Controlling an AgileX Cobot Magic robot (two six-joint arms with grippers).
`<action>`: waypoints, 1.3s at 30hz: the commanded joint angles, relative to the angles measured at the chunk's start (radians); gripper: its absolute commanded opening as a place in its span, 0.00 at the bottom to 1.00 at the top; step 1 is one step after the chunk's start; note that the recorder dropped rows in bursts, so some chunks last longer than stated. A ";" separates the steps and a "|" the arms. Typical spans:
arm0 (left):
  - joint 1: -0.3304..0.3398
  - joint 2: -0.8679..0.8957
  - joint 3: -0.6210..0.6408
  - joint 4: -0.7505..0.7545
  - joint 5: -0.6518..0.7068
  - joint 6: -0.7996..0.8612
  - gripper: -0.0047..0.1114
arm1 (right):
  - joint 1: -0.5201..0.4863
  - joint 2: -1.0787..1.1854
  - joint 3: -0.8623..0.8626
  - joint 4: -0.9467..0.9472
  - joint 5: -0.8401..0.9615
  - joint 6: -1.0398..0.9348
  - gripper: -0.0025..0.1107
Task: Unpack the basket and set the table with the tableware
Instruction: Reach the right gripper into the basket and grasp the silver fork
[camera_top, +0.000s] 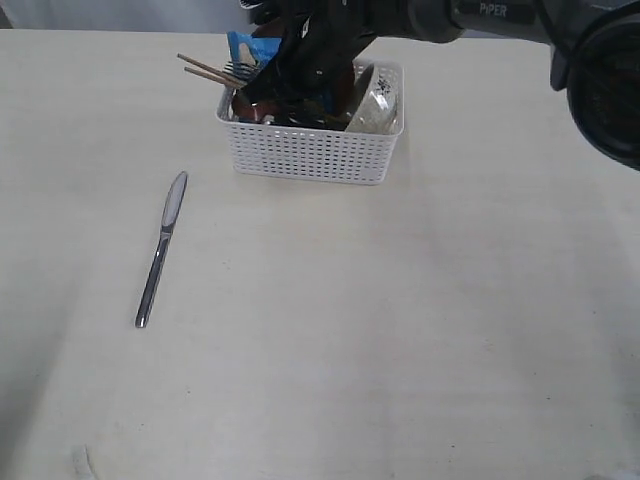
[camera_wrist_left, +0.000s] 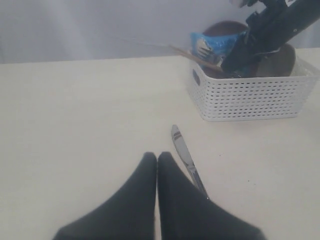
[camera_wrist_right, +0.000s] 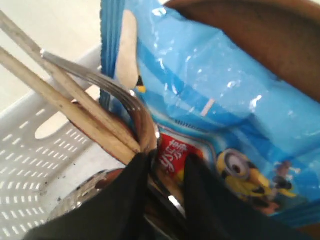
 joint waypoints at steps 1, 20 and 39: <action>-0.006 -0.003 0.003 0.001 -0.002 0.000 0.04 | -0.004 0.019 -0.001 -0.002 -0.009 -0.020 0.31; -0.006 -0.003 0.003 0.001 -0.002 0.000 0.04 | -0.003 -0.059 -0.001 -0.006 0.029 -0.076 0.02; -0.006 -0.003 0.003 0.001 -0.002 0.000 0.04 | 0.023 -0.270 -0.001 0.022 0.132 -0.043 0.02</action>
